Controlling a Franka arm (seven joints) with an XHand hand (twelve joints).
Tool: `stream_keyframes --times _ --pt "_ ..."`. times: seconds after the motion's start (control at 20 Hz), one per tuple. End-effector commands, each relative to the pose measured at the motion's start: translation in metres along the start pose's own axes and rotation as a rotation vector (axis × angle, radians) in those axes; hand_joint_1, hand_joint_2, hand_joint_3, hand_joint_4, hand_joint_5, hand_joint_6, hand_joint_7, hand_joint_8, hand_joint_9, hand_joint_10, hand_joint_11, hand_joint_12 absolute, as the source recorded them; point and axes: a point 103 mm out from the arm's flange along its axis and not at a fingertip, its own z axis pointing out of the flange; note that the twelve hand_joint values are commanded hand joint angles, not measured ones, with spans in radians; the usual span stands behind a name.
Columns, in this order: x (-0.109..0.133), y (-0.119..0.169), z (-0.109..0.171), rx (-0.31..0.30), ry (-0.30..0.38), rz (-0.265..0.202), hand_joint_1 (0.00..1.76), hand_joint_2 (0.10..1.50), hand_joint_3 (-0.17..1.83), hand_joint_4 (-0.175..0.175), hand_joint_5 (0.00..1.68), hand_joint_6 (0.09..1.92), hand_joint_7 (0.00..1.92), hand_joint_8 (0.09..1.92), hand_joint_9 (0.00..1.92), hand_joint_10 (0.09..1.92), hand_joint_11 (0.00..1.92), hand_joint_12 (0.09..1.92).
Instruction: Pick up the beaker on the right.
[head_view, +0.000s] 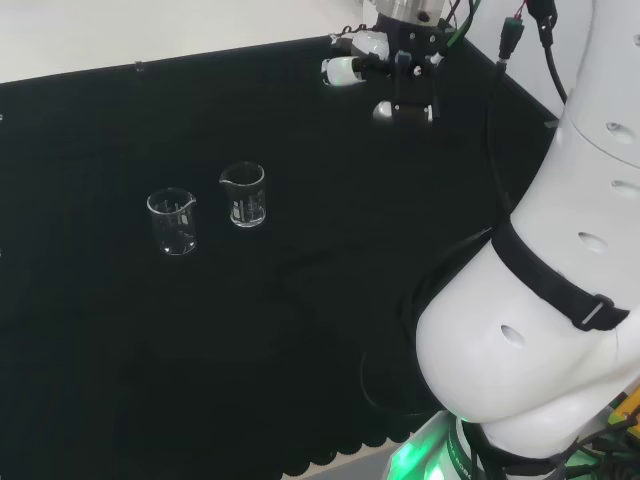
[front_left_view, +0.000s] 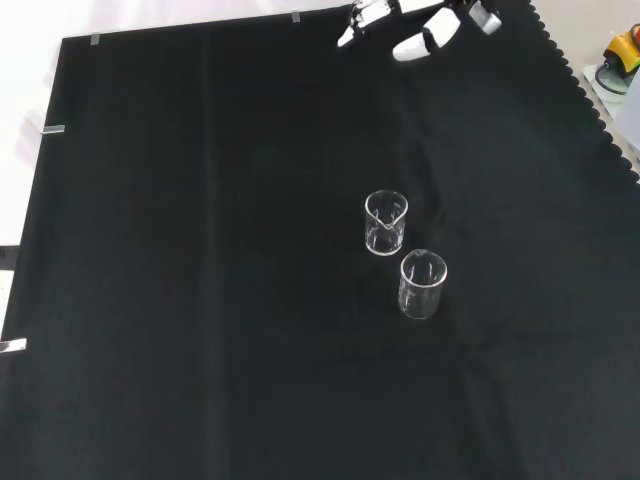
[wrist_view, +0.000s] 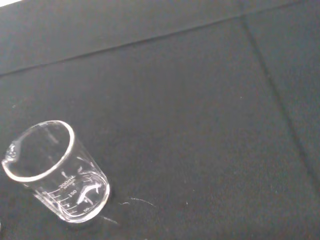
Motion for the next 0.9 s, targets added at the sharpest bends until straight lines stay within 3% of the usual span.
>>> stream_keyframes --times 0.05,0.55,0.9 --pt "0.012 0.025 0.057 0.045 0.018 0.025 0.19 1.06 0.77 -0.025 0.22 0.09 0.13 0.5 0.22 0.63 0.0 1.09" --pt "0.006 0.032 0.07 0.079 0.095 -0.075 0.19 1.05 0.78 -0.026 0.22 0.09 0.15 0.51 0.23 0.63 0.0 1.09" --pt "0.008 0.037 0.087 0.103 0.116 -0.105 0.21 1.03 0.78 -0.027 0.22 0.09 0.16 0.51 0.24 0.63 0.0 1.1"
